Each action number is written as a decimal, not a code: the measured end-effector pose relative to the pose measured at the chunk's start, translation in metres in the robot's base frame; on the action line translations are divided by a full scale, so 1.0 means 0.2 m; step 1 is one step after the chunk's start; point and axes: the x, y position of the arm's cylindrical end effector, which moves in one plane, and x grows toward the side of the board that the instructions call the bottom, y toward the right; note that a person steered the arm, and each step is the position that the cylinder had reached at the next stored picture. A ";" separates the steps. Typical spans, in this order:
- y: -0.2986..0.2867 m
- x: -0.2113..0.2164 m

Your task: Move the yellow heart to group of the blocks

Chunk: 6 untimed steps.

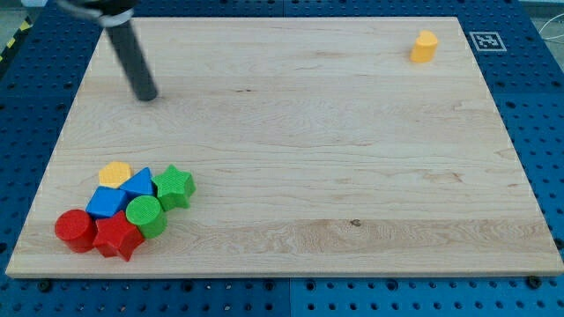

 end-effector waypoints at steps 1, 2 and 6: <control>0.23 -0.37; 0.64 -0.61; 2.19 -0.64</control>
